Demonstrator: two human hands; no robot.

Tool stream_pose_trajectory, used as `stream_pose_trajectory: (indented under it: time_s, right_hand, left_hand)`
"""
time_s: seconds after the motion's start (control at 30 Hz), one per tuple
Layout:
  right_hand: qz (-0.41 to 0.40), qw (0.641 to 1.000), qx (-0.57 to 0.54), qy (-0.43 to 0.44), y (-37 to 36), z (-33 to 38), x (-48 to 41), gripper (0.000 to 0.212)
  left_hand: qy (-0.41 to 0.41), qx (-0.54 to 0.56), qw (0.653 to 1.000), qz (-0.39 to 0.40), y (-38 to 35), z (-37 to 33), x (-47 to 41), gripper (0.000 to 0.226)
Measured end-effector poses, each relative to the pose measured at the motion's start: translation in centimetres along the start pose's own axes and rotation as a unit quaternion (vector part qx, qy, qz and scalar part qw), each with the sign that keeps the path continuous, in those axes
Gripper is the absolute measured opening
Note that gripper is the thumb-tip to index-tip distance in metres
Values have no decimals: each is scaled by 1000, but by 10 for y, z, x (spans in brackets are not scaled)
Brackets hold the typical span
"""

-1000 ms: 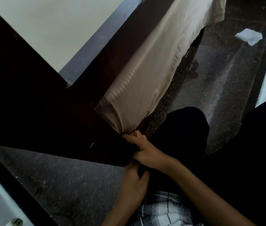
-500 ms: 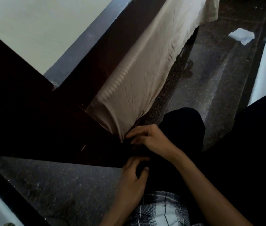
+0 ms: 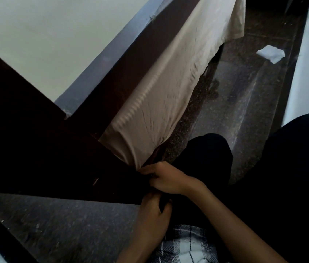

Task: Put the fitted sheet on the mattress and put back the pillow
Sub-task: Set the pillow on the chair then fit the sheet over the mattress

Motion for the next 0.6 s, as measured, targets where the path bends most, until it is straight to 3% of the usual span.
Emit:
stream_pose_trajectory:
  time_s: [0.07, 0.13, 0.2, 0.27, 0.37, 0.6]
  right_hand:
    - [-24, 995, 89, 41, 6, 10, 1, 49]
    - [-75, 993, 73, 60, 30, 18, 5, 39]
    - [-185, 980, 46, 60, 81, 20, 13, 35]
    - [-258, 959, 85, 80, 121, 24, 20, 41]
    - [-202, 955, 192, 99, 115, 23, 10, 49]
    - [-215, 898, 347, 166, 98, 0, 5, 44]
  left_hand:
    - [10, -49, 999, 2, 2, -4, -6, 29]
    - [-12, -90, 996, -20, 10, -16, -13, 38]
    - [-72, -110, 989, -66, 21, -35, -25, 60]
    - [-98, -121, 982, -108, 30, -48, -39, 63]
    - [-105, -125, 978, -132, 32, -59, -57, 53]
    - [-67, -135, 980, -133, 19, -54, -72, 74]
Point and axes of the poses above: each hand's wrist, its own x-axis away from the middle knuckle, its own y-axis out of the back of the hand, z = x × y, the point moved 9 cm from there along -x, towards the middle knuckle, and after that the axes turned 12 degrees about -x, right-handed, at the moved point
